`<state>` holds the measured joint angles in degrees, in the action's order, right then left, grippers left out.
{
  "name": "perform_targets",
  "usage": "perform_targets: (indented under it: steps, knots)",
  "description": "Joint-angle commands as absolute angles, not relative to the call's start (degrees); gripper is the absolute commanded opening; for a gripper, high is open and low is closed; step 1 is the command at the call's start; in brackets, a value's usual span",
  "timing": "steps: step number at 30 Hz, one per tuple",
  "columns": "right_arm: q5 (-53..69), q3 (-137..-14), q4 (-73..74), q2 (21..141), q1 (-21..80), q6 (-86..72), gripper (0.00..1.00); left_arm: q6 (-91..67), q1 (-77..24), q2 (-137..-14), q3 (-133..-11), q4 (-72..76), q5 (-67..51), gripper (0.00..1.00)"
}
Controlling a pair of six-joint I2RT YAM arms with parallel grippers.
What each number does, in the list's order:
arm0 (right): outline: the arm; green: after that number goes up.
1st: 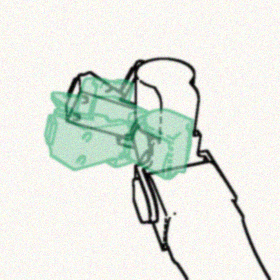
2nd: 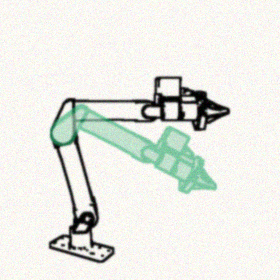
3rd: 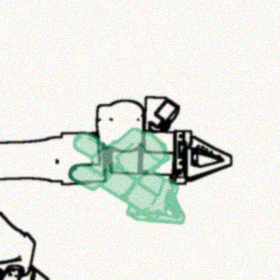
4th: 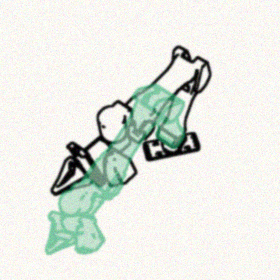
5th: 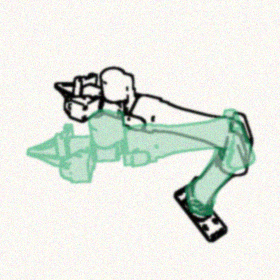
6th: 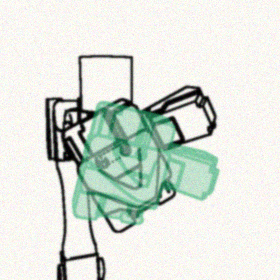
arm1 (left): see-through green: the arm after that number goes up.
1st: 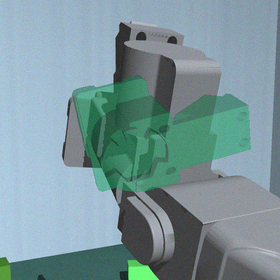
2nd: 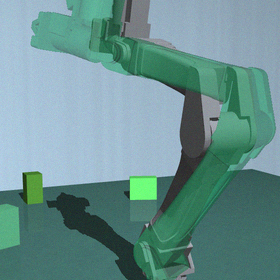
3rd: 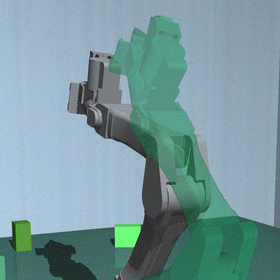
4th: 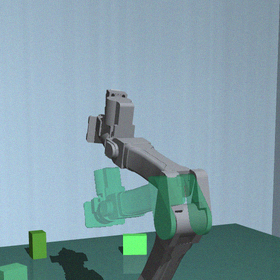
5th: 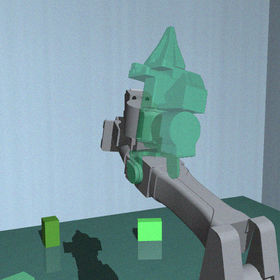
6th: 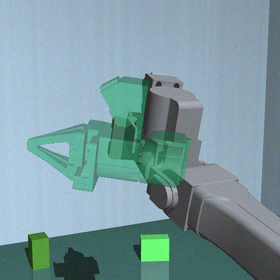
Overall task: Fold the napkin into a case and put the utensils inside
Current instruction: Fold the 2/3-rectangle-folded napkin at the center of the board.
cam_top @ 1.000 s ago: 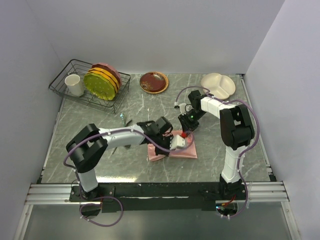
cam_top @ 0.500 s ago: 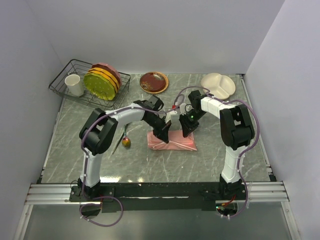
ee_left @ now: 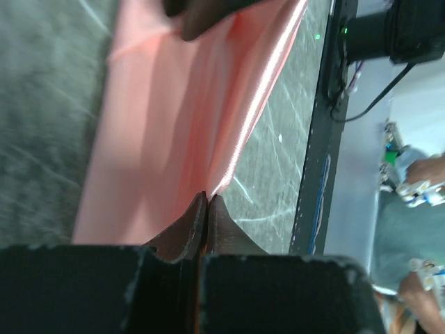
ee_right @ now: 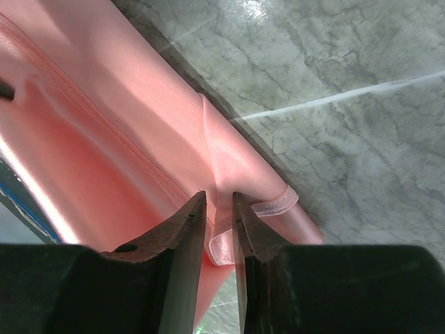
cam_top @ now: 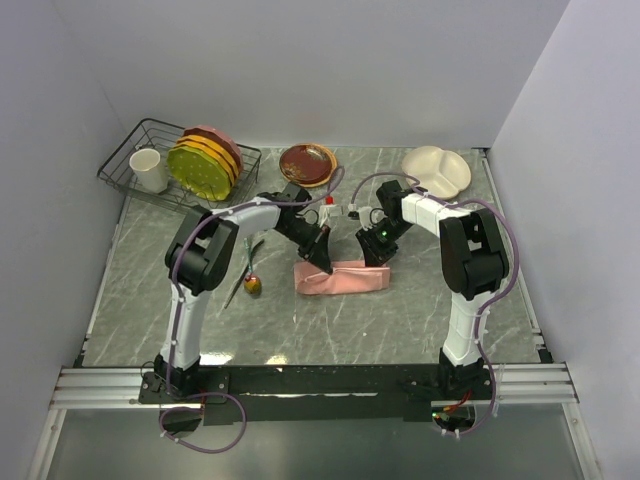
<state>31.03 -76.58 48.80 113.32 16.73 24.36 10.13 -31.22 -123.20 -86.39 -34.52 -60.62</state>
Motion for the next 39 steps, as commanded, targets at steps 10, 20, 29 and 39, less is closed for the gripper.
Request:
perform_targets:
  steps: [10, 20, 29, 39]
  knots:
    - [31.2, -80.5, 48.7, 113.6, 16.9, 25.9, 0.31, 5.3, -28.5, -131.5, -93.8, -36.0, -66.8, 0.01]
    - [34.6, -87.4, 52.3, 110.0, 11.7, 26.2, 0.39, 8.3, -26.5, -136.2, -95.9, -41.5, -66.4, 0.01]
    - [43.6, -85.2, 50.5, 104.4, 10.5, 36.2, 0.56, 9.5, -25.9, -139.9, -99.2, -44.7, -66.7, 0.01]
    - [34.0, -69.8, 34.6, 96.9, 18.3, 52.0, 0.56, 10.3, -24.9, -142.6, -101.6, -48.1, -66.7, 0.01]
